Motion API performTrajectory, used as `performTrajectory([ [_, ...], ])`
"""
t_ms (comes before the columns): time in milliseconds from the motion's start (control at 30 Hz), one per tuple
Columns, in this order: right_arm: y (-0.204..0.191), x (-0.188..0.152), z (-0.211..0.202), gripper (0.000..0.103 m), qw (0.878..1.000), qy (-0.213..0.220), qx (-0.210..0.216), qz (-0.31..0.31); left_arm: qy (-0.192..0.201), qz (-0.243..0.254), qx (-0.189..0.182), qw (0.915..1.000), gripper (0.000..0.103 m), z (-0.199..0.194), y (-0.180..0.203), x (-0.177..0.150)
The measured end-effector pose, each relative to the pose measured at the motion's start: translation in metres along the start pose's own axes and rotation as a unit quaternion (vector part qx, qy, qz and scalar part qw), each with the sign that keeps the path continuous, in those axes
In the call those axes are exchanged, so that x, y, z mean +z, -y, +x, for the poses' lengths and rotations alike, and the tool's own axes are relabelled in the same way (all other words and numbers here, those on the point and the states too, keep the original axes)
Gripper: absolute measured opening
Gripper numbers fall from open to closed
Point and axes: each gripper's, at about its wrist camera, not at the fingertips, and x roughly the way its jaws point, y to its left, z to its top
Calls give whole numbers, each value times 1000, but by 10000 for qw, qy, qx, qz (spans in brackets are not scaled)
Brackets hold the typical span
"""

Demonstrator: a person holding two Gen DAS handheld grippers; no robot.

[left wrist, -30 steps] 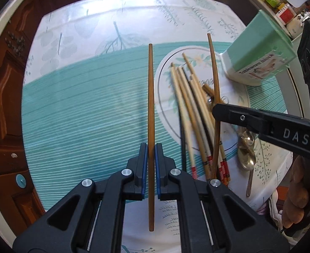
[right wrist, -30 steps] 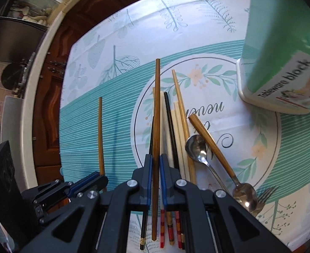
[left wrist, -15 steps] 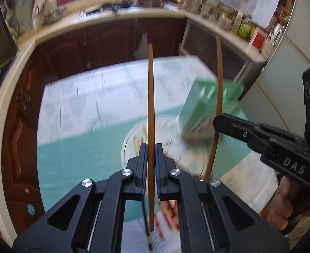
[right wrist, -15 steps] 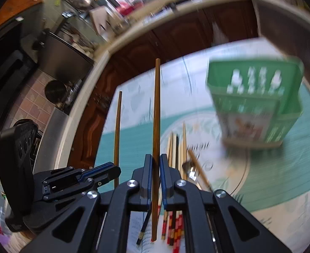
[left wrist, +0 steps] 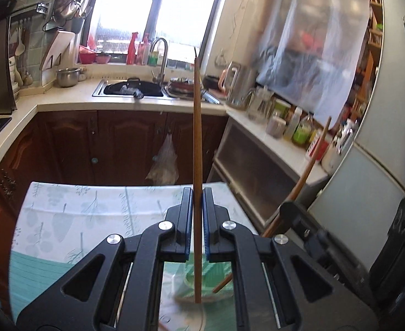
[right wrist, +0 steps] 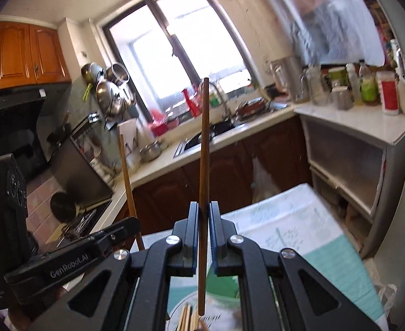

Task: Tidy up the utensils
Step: 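Lift both held chopsticks and lower them into the green holder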

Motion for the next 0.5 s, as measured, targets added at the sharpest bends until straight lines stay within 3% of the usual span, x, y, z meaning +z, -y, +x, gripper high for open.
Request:
performTrajectory([
  [233, 12, -10, 8, 7, 9983, 478, -211, -275, 180, -114, 51, 9998, 4, 47, -3, -22],
  [333, 13, -20, 19, 7, 9966, 462, -309, -616, 370, -185, 28, 9991, 4, 60, -14, -39],
  [500, 21, -43, 33, 7, 9928, 207, -245, -1156, 486, 108, 243, 9985, 5, 76, -21, -70],
])
